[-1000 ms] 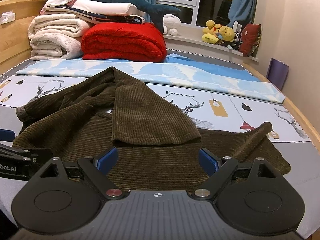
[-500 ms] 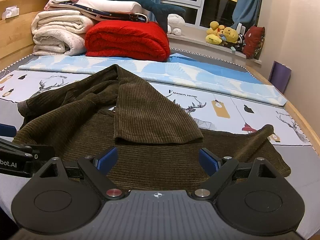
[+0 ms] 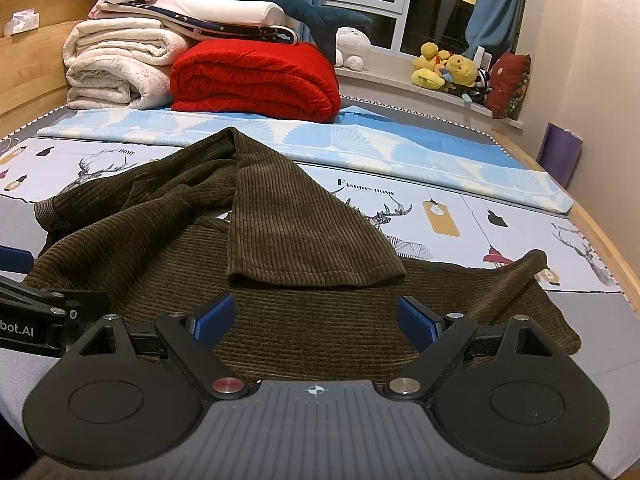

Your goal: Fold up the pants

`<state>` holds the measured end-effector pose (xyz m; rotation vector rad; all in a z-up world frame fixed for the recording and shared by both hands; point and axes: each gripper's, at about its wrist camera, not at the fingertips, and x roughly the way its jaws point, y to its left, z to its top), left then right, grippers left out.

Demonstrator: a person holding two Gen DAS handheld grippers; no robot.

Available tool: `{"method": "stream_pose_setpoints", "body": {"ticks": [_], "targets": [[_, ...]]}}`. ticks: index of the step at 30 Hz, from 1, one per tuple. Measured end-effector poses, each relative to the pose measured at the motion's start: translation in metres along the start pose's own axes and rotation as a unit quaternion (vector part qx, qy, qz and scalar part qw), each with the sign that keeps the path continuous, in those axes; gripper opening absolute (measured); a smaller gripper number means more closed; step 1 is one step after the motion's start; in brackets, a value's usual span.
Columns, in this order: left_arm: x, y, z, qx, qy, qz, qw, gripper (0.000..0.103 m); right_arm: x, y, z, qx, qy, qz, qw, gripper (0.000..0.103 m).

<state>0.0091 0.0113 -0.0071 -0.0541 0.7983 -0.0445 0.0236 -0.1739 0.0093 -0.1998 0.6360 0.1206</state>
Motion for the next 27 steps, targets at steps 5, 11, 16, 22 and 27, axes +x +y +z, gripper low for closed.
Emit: {"method": "stream_pose_setpoints", "body": {"ticks": [5,11,16,22,27], "targets": [[0.0,0.0,0.0,0.001,0.0,-0.001,1.0,0.102,0.0,0.0,0.0,-0.001,0.0,0.0,1.0,0.089],[0.0,-0.001,0.0,0.001,0.0,-0.001,1.0,0.102,0.0,0.0,0.0,0.0,-0.001,-0.001,1.0,0.089],[0.0,-0.002,-0.001,0.008,-0.006,0.003,1.0,0.102,-0.001,0.001,0.0,-0.003,-0.008,-0.006,1.0,0.087],[-0.008,-0.008,-0.002,0.037,-0.034,-0.002,0.9987,0.084,-0.006,-0.01,0.004,0.021,-0.033,-0.011,0.999,0.065],[-0.014,-0.002,0.006,0.054,-0.05,-0.002,0.9973,0.054,-0.014,-0.026,0.01,0.049,-0.065,-0.028,0.996,0.055]]}}
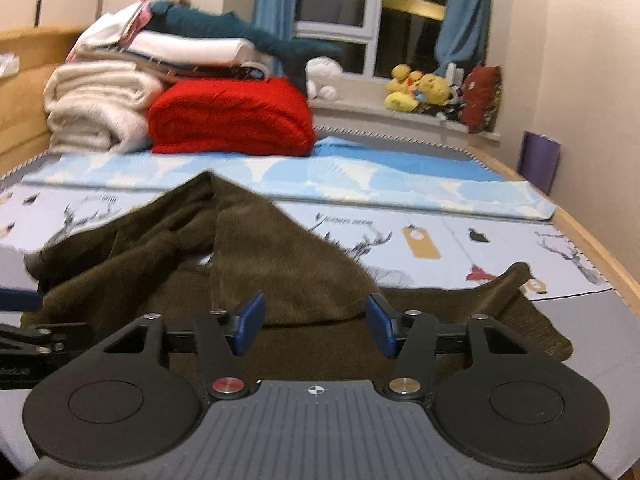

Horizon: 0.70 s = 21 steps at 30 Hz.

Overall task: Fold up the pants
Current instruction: 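Grasp the striped waistband with the left tool while the right tool grasps a pant leg hem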

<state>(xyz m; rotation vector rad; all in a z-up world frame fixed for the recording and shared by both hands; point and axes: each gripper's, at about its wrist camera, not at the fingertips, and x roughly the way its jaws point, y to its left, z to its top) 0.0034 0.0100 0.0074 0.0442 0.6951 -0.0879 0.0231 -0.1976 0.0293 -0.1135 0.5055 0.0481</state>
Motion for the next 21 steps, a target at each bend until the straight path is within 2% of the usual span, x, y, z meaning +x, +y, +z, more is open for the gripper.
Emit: {"method": "stream_pose_setpoints", "body": {"ticks": [2,3,4,5,7,9,12,14,15,16,19,21], "targets": [[0.001,0.008,0.007,0.016,0.008,-0.005,0.9998,0.038,-0.001,-0.009,0.004,0.007,-0.013,-0.01,1.0,0.051],[0.001,0.013,0.012,0.028,0.012,-0.008,0.9995,0.024,0.0,-0.015,0.007,0.01,-0.018,-0.016,1.0,0.05],[0.001,0.02,0.016,0.038,0.011,-0.008,0.9992,0.017,0.001,-0.02,0.01,0.014,-0.022,-0.021,0.999,0.048],[0.001,0.029,0.021,0.048,0.007,-0.008,0.9988,0.017,0.003,-0.028,0.012,0.018,-0.024,-0.025,0.999,0.045],[0.003,0.054,0.031,0.059,0.0,-0.005,0.9983,0.009,0.009,-0.046,0.016,0.024,-0.022,-0.034,0.999,0.043],[0.011,0.088,0.039,0.048,0.002,0.004,0.9988,0.009,0.017,-0.066,0.017,0.029,-0.014,-0.045,0.998,0.04],[0.036,0.154,0.034,-0.04,0.043,0.021,0.9981,0.006,0.037,-0.103,0.017,0.044,0.001,-0.075,0.996,0.034],[0.06,0.192,0.014,-0.12,0.092,0.033,0.9879,0.005,0.051,-0.128,0.017,0.056,0.014,-0.092,0.994,0.023],[0.074,0.206,0.005,-0.156,0.139,0.033,0.9774,0.002,0.058,-0.14,0.015,0.063,0.021,-0.101,0.993,0.02],[0.081,0.215,0.001,-0.181,0.158,0.027,0.9705,0.002,0.067,-0.155,0.013,0.074,0.032,-0.111,0.991,0.016],[0.09,0.223,0.003,-0.175,0.161,0.023,0.971,0.005,0.095,-0.199,0.001,0.122,0.07,-0.145,0.979,0.015],[0.102,0.224,0.002,-0.171,0.178,0.029,0.9687,0.009,0.115,-0.232,-0.012,0.183,0.112,-0.156,0.964,0.016]]}}
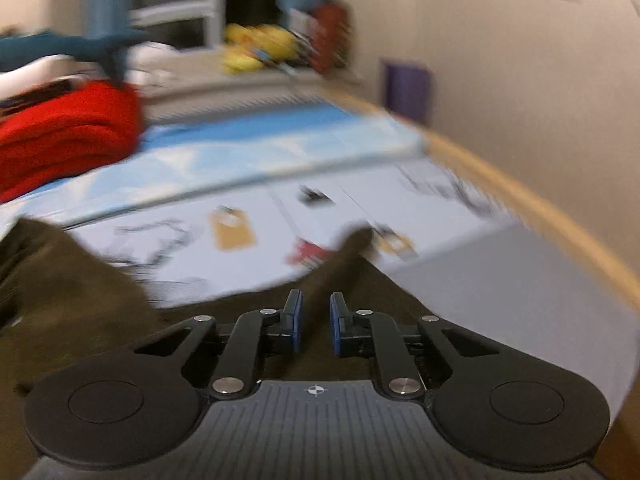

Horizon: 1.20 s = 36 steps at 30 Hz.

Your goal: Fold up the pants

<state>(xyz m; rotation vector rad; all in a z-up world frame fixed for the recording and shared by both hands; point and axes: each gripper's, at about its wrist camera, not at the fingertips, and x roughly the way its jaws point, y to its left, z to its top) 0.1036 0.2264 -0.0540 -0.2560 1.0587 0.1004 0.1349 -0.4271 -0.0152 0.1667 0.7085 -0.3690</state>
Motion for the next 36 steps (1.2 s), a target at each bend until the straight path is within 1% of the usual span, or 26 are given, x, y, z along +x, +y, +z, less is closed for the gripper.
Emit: {"method": "stream_pose_setpoints", "body": {"ticks": [2,3,4,5,6,7,8,10,11,13,15,16,17,18,19,21,23,24,25,26,27,28,31,34,35,36], "targets": [[0.009,0.004,0.005,-0.013,0.01,0.001,0.9999,0.02,0.029,-0.023,-0.004,0.067,0.056,-0.004,0.996,0.016],[0.013,0.008,0.008,-0.024,0.015,-0.001,0.9996,0.033,0.042,-0.03,-0.008,0.095,0.082,-0.004,0.992,0.018],[0.018,0.011,0.009,-0.035,0.02,-0.004,0.9992,0.045,0.055,-0.036,-0.013,0.122,0.108,-0.003,0.987,0.024],[0.022,0.014,0.006,-0.044,0.025,-0.006,0.9987,0.05,0.065,-0.04,-0.017,0.141,0.129,-0.007,0.982,0.034],[0.027,0.017,0.006,-0.053,0.033,-0.008,0.998,0.058,0.076,-0.044,-0.022,0.157,0.147,-0.021,0.976,0.039],[0.032,0.02,0.007,-0.059,0.043,-0.006,0.9973,0.064,0.082,-0.046,-0.025,0.168,0.158,-0.039,0.972,0.047],[0.037,0.022,0.007,-0.062,0.051,-0.002,0.9968,0.066,0.088,-0.048,-0.027,0.178,0.166,-0.055,0.968,0.049],[0.045,0.024,0.008,-0.059,0.057,0.011,0.9966,0.074,0.098,-0.054,-0.028,0.2,0.171,-0.073,0.962,0.051],[0.049,0.024,0.009,-0.058,0.057,0.016,0.9966,0.075,0.102,-0.055,-0.029,0.208,0.171,-0.077,0.96,0.052],[0.057,0.024,0.01,-0.06,0.061,0.022,0.9961,0.08,0.108,-0.053,-0.03,0.204,0.168,-0.081,0.961,0.054],[0.067,0.023,0.012,-0.061,0.07,0.018,0.9955,0.08,0.112,-0.043,-0.028,0.177,0.161,-0.086,0.967,0.054],[0.071,0.022,0.012,-0.063,0.074,0.012,0.9952,0.08,0.115,-0.037,-0.027,0.161,0.157,-0.086,0.97,0.05],[0.075,0.02,0.013,-0.064,0.081,0.009,0.9946,0.08,0.116,-0.033,-0.026,0.15,0.152,-0.085,0.973,0.035],[0.078,0.016,0.012,-0.06,0.087,0.008,0.9944,0.081,0.116,-0.031,-0.026,0.144,0.147,-0.086,0.975,0.027],[0.08,0.011,0.012,-0.049,0.088,0.012,0.9949,0.082,0.116,-0.032,-0.025,0.146,0.142,-0.084,0.975,0.014],[0.081,-0.001,0.011,-0.017,0.082,0.016,0.9963,0.08,0.11,-0.035,-0.025,0.163,0.133,-0.076,0.975,0.011],[0.08,-0.009,0.008,0.01,0.077,0.034,0.9964,0.069,0.097,-0.037,-0.023,0.166,0.115,-0.072,0.977,0.01],[0.078,-0.011,0.007,0.019,0.073,0.039,0.9964,0.062,0.088,-0.039,-0.022,0.166,0.106,-0.07,0.978,0.01],[0.075,-0.012,0.006,0.026,0.068,0.037,0.9967,0.051,0.08,-0.044,-0.021,0.167,0.095,-0.066,0.979,0.01],[0.071,-0.014,0.005,0.031,0.062,0.038,0.9969,0.045,0.072,-0.046,-0.02,0.168,0.085,-0.064,0.98,0.009],[0.066,-0.015,0.004,0.038,0.054,0.041,0.997,0.036,0.063,-0.052,-0.02,0.166,0.076,-0.064,0.981,0.009],[0.062,-0.015,0.002,0.044,0.046,0.041,0.9972,0.032,0.055,-0.059,-0.021,0.166,0.071,-0.068,0.981,0.009],[0.044,-0.013,-0.002,0.061,0.016,0.048,0.9968,0.028,0.046,-0.072,-0.024,0.177,0.068,-0.073,0.979,0.009],[0.022,0.002,-0.003,0.057,-0.026,0.061,0.9962,0.026,0.037,-0.08,-0.029,0.179,0.072,-0.075,0.978,0.009],[0.015,0.009,-0.003,0.055,-0.04,0.071,0.9952,0.026,0.047,-0.088,-0.025,0.176,0.073,-0.074,0.979,0.009],[0.009,0.016,-0.004,0.056,-0.052,0.085,0.9934,0.026,0.046,-0.089,-0.026,0.171,0.075,-0.072,0.98,0.009]]}}
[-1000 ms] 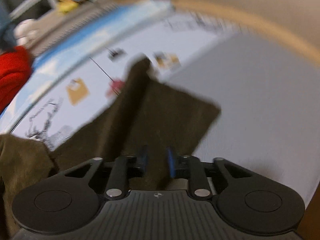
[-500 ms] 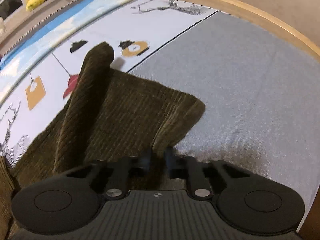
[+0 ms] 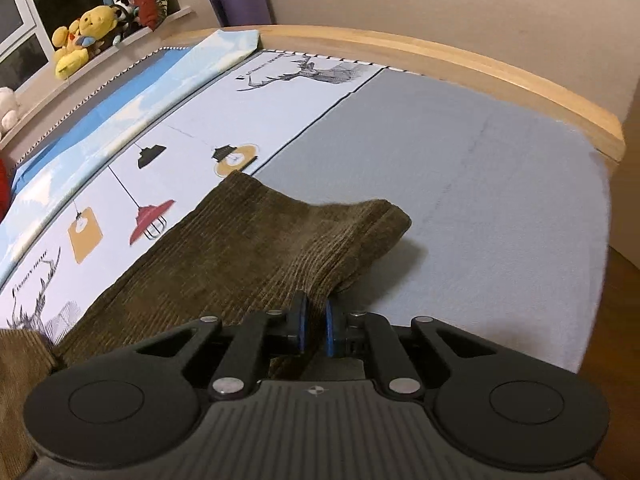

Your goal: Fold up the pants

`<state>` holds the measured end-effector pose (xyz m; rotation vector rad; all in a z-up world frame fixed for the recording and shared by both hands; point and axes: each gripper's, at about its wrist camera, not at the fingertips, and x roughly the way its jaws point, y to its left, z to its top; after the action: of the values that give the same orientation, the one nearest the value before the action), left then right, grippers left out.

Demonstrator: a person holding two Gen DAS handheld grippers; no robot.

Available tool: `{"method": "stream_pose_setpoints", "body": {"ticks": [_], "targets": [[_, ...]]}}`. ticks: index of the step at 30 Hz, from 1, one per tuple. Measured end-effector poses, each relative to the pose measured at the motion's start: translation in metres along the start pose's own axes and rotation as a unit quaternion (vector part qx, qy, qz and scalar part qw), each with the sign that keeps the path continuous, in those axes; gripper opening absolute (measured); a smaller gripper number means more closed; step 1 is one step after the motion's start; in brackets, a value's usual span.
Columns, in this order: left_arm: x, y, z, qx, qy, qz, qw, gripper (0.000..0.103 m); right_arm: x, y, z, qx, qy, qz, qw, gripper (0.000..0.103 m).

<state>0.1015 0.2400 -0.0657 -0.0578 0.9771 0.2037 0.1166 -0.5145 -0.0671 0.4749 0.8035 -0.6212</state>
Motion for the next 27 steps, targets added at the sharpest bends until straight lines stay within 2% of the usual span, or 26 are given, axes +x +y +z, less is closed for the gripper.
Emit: {"method": "stream_pose_setpoints", "body": {"ticks": [1,3,6,7,8,9,11,13,15,16,17,19,22,24,25,26,27], "targets": [[-0.004,0.008,-0.001,-0.004,-0.005,0.008,0.9999,0.026,-0.001,-0.002,0.0,-0.006,0.002,0.002,1.0,0.009],[-0.006,0.025,-0.004,-0.027,0.006,0.001,0.9996,0.026,-0.005,-0.007,0.0,-0.024,0.015,-0.008,1.0,0.008],[-0.001,0.031,-0.007,-0.025,0.032,0.02,0.999,0.026,-0.001,-0.027,-0.003,-0.01,0.064,-0.059,0.996,0.006],[0.002,0.032,-0.007,-0.026,0.043,0.026,0.9984,0.026,0.0,-0.034,-0.003,-0.004,0.066,-0.097,0.993,0.0],[0.006,0.034,-0.008,-0.031,0.053,0.027,0.9978,0.026,0.0,-0.041,0.0,-0.002,0.057,-0.136,0.989,0.0],[0.01,0.036,-0.007,-0.04,0.065,0.021,0.9969,0.03,-0.001,-0.049,0.003,0.011,0.046,-0.143,0.989,0.0],[0.017,0.04,-0.009,-0.057,0.092,0.014,0.994,0.038,-0.001,-0.063,0.009,0.055,0.036,-0.096,0.993,0.0],[0.023,0.046,-0.012,-0.072,0.104,0.016,0.9918,0.054,0.006,-0.065,0.009,0.069,0.058,-0.043,0.995,0.004],[0.028,0.049,-0.013,-0.095,0.118,0.01,0.9884,0.061,0.017,-0.063,0.006,0.079,0.092,-0.002,0.993,0.007],[0.031,0.05,-0.014,-0.104,0.125,0.008,0.9868,0.064,0.021,-0.063,0.005,0.082,0.103,0.003,0.991,0.015],[0.033,0.05,-0.015,-0.106,0.13,0.008,0.9859,0.065,0.025,-0.061,0.005,0.084,0.109,0.0,0.99,0.031],[0.036,0.047,-0.016,-0.099,0.139,0.011,0.9853,0.069,0.03,-0.058,0.005,0.091,0.109,-0.01,0.99,0.048],[0.039,0.039,-0.018,-0.071,0.141,0.018,0.9873,0.07,0.038,-0.053,0.002,0.084,0.115,-0.011,0.99,0.047],[0.039,0.036,-0.021,-0.056,0.141,0.023,0.9882,0.07,0.044,-0.046,0.0,0.066,0.116,-0.022,0.991,0.026],[0.039,0.035,-0.022,-0.052,0.139,0.025,0.9886,0.07,0.046,-0.045,-0.002,0.055,0.111,-0.029,0.992,0.009],[0.039,0.035,-0.022,-0.046,0.137,0.026,0.9891,0.067,0.045,-0.045,-0.002,0.056,0.105,-0.029,0.992,0.007],[0.037,0.033,-0.023,-0.038,0.134,0.03,0.9898,0.058,0.04,-0.047,-0.002,0.066,0.094,-0.027,0.993,0.007]]}}
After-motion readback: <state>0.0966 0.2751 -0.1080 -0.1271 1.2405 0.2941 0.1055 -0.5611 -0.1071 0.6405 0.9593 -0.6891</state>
